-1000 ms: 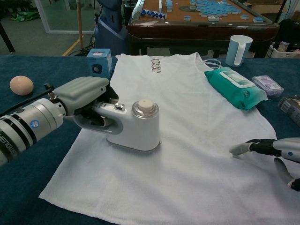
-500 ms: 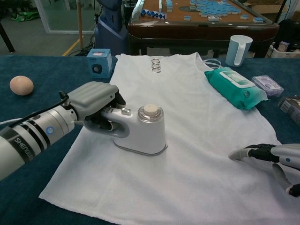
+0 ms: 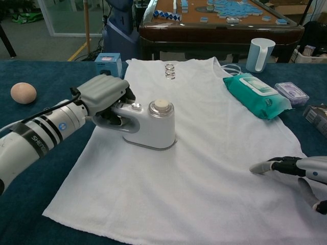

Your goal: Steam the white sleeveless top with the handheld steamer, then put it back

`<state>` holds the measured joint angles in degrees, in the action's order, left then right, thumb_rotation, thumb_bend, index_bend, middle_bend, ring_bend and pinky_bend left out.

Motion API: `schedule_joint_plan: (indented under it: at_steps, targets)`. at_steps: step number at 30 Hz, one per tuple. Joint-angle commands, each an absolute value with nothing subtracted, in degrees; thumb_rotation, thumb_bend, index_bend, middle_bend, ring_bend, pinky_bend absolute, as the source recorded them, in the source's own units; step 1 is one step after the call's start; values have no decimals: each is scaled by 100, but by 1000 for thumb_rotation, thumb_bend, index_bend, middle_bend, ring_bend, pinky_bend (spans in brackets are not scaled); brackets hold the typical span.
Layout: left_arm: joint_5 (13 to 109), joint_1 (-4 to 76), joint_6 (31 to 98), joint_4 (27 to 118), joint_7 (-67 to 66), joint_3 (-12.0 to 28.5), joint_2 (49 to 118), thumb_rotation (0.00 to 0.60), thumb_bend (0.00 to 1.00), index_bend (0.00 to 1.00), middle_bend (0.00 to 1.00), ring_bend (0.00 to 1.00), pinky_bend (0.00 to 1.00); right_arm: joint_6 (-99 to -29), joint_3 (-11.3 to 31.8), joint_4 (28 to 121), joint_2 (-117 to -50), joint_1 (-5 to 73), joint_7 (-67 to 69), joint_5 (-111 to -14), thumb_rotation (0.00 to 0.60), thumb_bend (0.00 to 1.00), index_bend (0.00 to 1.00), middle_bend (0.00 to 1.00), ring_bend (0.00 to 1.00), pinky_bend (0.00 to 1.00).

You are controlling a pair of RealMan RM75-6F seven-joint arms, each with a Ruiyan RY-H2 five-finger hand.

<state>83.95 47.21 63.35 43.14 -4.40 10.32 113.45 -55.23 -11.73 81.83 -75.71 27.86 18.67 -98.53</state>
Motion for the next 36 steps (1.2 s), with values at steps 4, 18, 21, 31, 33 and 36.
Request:
schedule_joint_plan:
  at_steps: [4, 18, 21, 31, 33, 36]
  targets:
    - [8539, 4872, 6490, 3572, -54, 998, 11535, 600, 243, 768, 812, 686, 757, -5535, -1186, 8164, -7584, 2805, 1890, -9845, 600, 1000, 0, 117, 16, 0]
    - [8536, 4589, 6716, 3658, 471, 824, 11401, 600, 242, 764, 800, 677, 757, -5576, -1231, 8165, -7597, 2851, 1936, -9854, 600, 1000, 0, 117, 16, 0]
    - [8608, 4511, 6846, 3951, 286, 740, 11322, 600, 243, 764, 794, 673, 757, -5585, -1247, 8179, -7593, 2848, 1931, -9851, 600, 1000, 0, 117, 16, 0]
    - [8802, 4411, 7067, 4741, -577, 565, 11311, 600, 241, 763, 785, 665, 756, -5653, -1287, 8254, -7573, 2818, 1875, -9853, 600, 1000, 0, 117, 16, 0]
    - [8822, 4424, 7056, 4820, -679, 558, 11352, 600, 241, 763, 785, 665, 757, -5659, -1295, 8264, -7564, 2811, 1866, -9846, 600, 1000, 0, 117, 16, 0]
    - [8806, 4460, 6998, 4890, -716, 593, 11412, 600, 241, 763, 785, 664, 756, -5666, -1301, 8276, -7556, 2803, 1858, -9833, 600, 1000, 0, 117, 16, 0]
